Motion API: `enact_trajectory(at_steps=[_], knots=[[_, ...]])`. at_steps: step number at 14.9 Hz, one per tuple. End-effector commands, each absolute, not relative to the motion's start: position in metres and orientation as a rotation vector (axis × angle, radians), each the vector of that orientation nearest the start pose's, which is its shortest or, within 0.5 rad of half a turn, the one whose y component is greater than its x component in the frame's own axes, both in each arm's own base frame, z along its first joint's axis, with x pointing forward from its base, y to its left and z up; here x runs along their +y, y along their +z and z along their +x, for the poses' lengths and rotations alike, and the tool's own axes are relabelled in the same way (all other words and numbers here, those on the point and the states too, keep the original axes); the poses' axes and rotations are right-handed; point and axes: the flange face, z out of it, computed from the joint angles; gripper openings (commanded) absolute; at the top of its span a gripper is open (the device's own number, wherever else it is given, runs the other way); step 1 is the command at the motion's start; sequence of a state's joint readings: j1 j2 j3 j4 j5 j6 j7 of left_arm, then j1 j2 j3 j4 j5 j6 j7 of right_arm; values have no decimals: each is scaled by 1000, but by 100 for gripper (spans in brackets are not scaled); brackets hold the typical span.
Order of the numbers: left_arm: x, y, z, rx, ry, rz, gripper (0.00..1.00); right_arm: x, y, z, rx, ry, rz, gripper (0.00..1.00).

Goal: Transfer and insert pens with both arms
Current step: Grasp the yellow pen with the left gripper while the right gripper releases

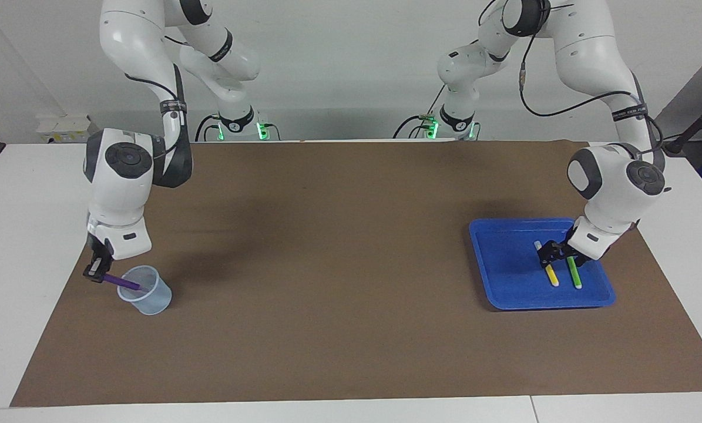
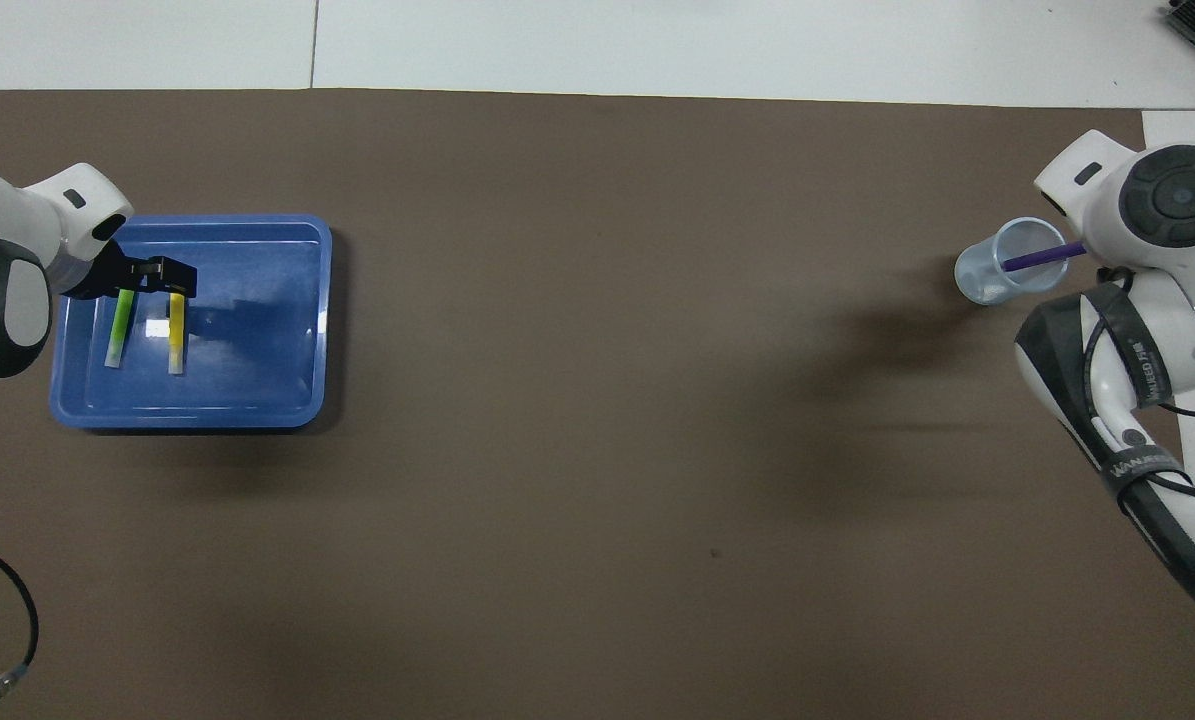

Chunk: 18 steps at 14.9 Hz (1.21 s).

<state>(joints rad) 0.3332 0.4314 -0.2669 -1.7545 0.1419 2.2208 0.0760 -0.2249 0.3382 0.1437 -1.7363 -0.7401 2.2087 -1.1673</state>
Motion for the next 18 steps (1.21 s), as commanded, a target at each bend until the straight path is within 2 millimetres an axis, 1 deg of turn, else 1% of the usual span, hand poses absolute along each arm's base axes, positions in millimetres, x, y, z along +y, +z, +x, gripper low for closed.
enact_trajectory(at_steps=[1,3,5,7,8,9,11,12,13,15,17,18], knots=[[66,331,663,104,-100,-3105,100,-91,408,661,1708,-293,1908,78],[67,330,661,104,-88,-3105,100,-92,411,661,1701,-290,1922,82],[66,327,661,105,-112,-3106,100,-94,420,659,1686,-292,1939,83],[59,316,658,121,-156,-3107,100,-101,442,650,1648,-286,2001,85],[60,310,656,120,-174,-3108,96,-105,454,644,1627,-272,2057,86],[59,310,657,121,-202,-3107,95,-104,466,638,1626,-263,2092,89],[58,306,657,124,-199,-3109,92,-100,483,629,1625,-234,2177,91],[58,307,657,124,-201,-3109,89,-98,495,627,1610,-195,2228,96],[58,307,657,124,-201,-3109,85,-98,505,627,1594,-167,2273,99],[60,306,657,125,-198,-3107,78,-97,523,627,1552,-118,2365,100],[62,306,657,120,-198,-3107,75,-92,537,626,1464,-44,2515,100],[62,306,657,120,-198,-3107,73,-85,548,626,1425,-19,2565,100]])
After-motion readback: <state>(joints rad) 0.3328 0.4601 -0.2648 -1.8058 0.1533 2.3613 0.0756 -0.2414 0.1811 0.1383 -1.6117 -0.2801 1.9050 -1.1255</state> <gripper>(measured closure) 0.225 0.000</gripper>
